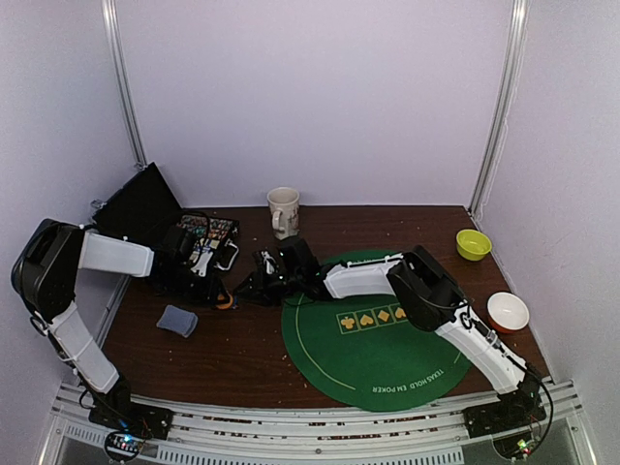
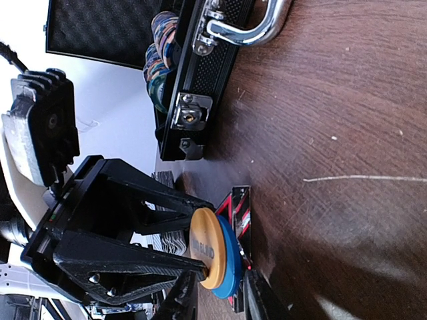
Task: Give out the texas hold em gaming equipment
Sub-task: Pick up the big blind button from the center of the board.
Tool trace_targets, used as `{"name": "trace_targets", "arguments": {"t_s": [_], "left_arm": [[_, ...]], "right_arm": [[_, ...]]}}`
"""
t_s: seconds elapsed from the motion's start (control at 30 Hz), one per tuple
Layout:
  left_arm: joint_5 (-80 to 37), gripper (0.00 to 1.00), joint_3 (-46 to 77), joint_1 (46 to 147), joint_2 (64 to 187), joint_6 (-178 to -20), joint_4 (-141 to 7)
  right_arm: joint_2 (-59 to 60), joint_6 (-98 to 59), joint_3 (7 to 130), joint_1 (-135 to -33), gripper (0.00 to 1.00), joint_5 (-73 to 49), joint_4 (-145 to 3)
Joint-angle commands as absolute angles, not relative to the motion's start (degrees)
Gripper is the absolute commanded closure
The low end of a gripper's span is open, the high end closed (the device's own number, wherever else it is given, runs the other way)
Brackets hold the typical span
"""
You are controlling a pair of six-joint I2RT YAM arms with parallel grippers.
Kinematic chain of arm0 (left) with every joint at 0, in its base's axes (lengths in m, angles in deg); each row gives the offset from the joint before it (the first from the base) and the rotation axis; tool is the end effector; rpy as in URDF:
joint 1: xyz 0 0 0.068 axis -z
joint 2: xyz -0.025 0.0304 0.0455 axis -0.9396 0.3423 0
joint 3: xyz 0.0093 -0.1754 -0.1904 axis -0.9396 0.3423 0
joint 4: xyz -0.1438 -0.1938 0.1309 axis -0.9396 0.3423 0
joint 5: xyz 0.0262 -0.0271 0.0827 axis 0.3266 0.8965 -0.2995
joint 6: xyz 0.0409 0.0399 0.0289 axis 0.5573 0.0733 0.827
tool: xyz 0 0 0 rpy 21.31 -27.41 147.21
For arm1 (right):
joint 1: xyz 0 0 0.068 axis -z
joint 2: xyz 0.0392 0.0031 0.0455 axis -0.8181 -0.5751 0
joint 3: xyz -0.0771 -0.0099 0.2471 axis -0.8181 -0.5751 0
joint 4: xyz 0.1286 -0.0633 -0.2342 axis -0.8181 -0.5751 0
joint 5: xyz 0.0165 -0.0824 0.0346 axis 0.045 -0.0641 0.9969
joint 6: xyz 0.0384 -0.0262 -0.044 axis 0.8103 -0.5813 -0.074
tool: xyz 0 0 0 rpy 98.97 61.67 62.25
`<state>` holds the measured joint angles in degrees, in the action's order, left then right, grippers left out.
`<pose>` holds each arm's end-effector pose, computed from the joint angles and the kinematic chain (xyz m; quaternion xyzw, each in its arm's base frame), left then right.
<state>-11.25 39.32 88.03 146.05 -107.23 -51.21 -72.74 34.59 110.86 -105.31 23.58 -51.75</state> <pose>0.3025 -0.1153 0.1034 0.0230 0.9572 -0.2275 0.1776 0.3523 0.4790 0.0805 -0.1425 0.7706 0.6179 0.0633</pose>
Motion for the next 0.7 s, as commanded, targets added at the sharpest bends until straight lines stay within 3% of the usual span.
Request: {"name": "trace_targets", "arguments": {"t_s": [0.0,0.13,0.43,0.6,0.67], "left_arm": [[-11.89,0.61,40.72,87.74,146.35,-107.04,-50.06],[-11.45,0.67,40.72,87.69,146.01,-107.08,-50.53],[-10.39,0.77,40.80,87.74,146.63,-107.32,-50.84],[-10.83,0.97,40.76,87.74,146.08,-107.08,-50.46],[-10.39,1.00,40.76,87.74,145.46,-107.21,-50.58]], "right_arm": [[-75.23,35.42,111.96,-105.99,0.74,24.30,-51.23],[-76.84,38.19,112.46,-106.10,0.79,25.46,-48.66],[-73.88,37.31,108.26,-105.55,0.78,24.62,-48.18],[-72.55,34.09,107.47,-105.15,0.77,23.85,-51.40],[-71.84,32.92,107.16,-104.93,0.77,23.51,-52.16]]}}
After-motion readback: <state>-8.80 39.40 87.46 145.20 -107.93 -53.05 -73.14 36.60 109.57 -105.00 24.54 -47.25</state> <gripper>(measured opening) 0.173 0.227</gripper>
